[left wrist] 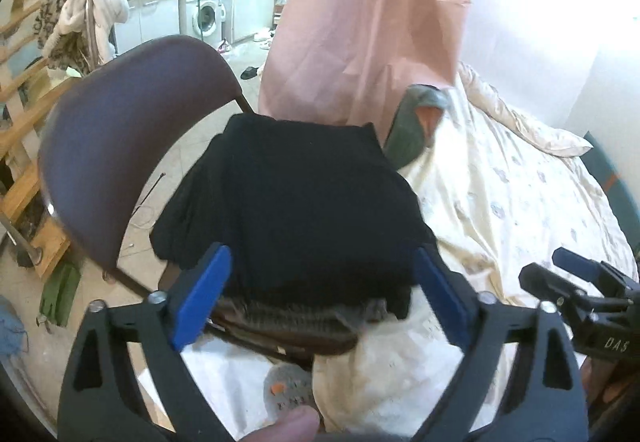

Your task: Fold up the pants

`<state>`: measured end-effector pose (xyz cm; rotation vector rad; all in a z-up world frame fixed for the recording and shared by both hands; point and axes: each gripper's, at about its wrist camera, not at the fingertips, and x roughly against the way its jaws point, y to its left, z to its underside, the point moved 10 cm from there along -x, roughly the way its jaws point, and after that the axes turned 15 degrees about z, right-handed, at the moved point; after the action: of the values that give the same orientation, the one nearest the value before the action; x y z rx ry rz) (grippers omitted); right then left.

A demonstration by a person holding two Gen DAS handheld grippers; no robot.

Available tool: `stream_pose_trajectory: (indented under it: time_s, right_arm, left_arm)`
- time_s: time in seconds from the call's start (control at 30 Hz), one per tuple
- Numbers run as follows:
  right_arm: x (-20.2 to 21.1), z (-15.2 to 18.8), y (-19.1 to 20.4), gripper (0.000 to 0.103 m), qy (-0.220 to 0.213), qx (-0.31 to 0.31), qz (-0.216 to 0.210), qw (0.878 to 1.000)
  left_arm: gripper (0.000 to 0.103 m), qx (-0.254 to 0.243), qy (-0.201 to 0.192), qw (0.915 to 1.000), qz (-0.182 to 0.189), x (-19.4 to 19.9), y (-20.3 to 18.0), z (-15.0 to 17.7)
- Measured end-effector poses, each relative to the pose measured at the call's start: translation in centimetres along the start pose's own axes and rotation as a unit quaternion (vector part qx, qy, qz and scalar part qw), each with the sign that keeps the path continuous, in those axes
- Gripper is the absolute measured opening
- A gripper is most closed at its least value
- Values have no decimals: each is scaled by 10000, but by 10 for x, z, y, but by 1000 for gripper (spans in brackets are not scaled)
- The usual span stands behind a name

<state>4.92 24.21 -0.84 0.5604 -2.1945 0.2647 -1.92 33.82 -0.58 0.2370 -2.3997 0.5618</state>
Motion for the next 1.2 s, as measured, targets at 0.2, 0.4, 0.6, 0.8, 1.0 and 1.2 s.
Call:
stream_pose_trajectory:
  time_s: [0.2,0.4,0.6,0.8,1.0,1.2]
  right_arm:
    - [46,21,-29,96,-244,-206,-29,9995]
    - [113,17,-76,102,-860,-354,88,9956]
    - [158,35,-138,103,-1235,-431,528,9900]
    - [156,79,-195,103,-1114,-760,871,9870]
    - [129,125,-225,103,-1005,-975,1226,9825]
    - [105,156,-252,103,-1004,-1364,1613,9723]
  left_arm:
    - [102,-114,25,9999,77,23,-38,26]
    - [103,-609,-153,9974,355,48,-108,23]
    - [103,-1157,-352,9903,690,55,-187,33]
    - [103,-1285,-189,9858,1061,28,-240,78]
    - [103,-1692,-143,9791,1122,6,-263,124]
    - [103,-1900,-267,9747,1148,-19,-264,139]
